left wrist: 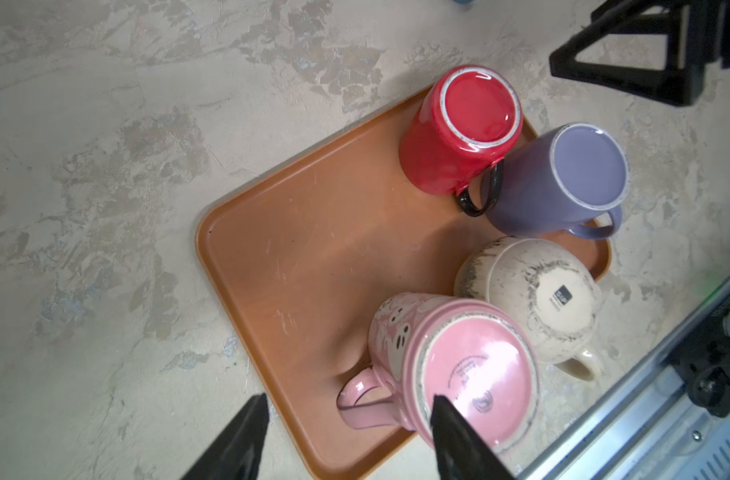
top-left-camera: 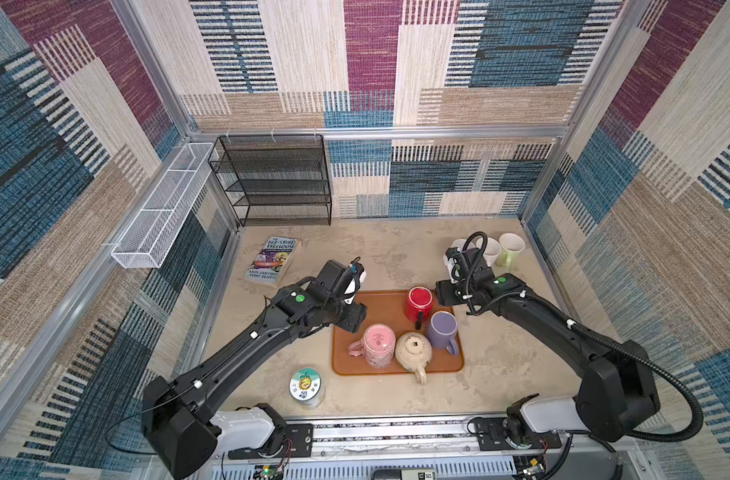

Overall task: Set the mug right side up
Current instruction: 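Move the right gripper over the upside-down red mug while the left gripper approaches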

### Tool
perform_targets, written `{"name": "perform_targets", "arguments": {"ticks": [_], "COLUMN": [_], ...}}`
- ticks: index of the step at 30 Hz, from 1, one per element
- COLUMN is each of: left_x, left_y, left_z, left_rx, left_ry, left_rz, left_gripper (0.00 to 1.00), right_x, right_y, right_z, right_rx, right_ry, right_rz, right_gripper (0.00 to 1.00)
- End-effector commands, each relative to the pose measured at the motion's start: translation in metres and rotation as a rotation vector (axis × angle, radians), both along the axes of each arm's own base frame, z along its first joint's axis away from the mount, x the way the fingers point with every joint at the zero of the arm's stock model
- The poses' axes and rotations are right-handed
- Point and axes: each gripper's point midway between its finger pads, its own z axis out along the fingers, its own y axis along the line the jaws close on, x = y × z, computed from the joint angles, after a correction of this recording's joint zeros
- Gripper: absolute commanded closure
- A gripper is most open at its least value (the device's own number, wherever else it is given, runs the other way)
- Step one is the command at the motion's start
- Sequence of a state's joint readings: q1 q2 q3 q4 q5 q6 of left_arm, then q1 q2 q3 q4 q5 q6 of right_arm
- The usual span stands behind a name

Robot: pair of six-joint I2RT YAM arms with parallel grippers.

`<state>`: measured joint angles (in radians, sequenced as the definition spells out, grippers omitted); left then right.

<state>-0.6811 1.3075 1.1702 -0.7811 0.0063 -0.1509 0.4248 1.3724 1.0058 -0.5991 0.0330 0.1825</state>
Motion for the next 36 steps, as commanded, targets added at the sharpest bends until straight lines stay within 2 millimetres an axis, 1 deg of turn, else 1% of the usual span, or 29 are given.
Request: {"name": "perform_targets", "arguments": {"ticks": [1,5,9,11,13,14,16,18,25,31,36], "left_x": [0.007,0.012,0.015,0.014,0.014,0.013,0.013,0.011,0.007,0.006,0.006], "left_y": [-0.009,-0.018,-0.020,-0.020,-0.018,-0.018,-0.016,-0.015,-0.012,-0.011,-0.010], "left_z": [-0.004,-0.008,-0.009,-0.008,-0.006,-0.005,-0.003,-0.002,0.000,0.000,-0.001], "left_rx": [-0.007,-0.010,-0.010,-0.011,-0.016,-0.020,-0.028,-0.037,-0.051,-0.058,-0.054], "left_ry": [0.019,0.041,0.037,0.035,0.029,0.026,0.016,0.011,0.001,-0.004,-0.004], "left_rz": [-0.011,-0.022,-0.028,-0.030,-0.032,-0.032,-0.031,-0.034,-0.035,-0.035,-0.034], "left_gripper": [0.34,0.34,0.34,0.34,0.34,0.34,0.34,0.34,0.34,0.34,0.34], "right_x": [-0.009,-0.021,-0.029,-0.031,-0.034,-0.035,-0.037,-0.038,-0.036,-0.029,-0.020], "right_y": [0.012,0.023,0.032,0.038,0.044,0.046,0.051,0.055,0.060,0.064,0.074], "right_z": [0.002,0.000,-0.001,0.000,0.001,0.001,-0.003,-0.008,-0.024,-0.034,-0.037], "right_rx": [0.047,0.067,0.086,0.099,0.116,0.121,0.123,0.116,0.094,0.078,0.092], "right_ry": [0.002,0.017,0.040,0.047,0.055,0.061,0.079,0.097,0.144,0.161,0.168], "right_rz": [0.032,0.068,0.074,0.072,0.069,0.068,0.073,0.075,0.057,0.055,0.070], "right_gripper": [0.31,0.31,0.32,0.35,0.42,0.44,0.46,0.45,0.44,0.46,0.48]}}
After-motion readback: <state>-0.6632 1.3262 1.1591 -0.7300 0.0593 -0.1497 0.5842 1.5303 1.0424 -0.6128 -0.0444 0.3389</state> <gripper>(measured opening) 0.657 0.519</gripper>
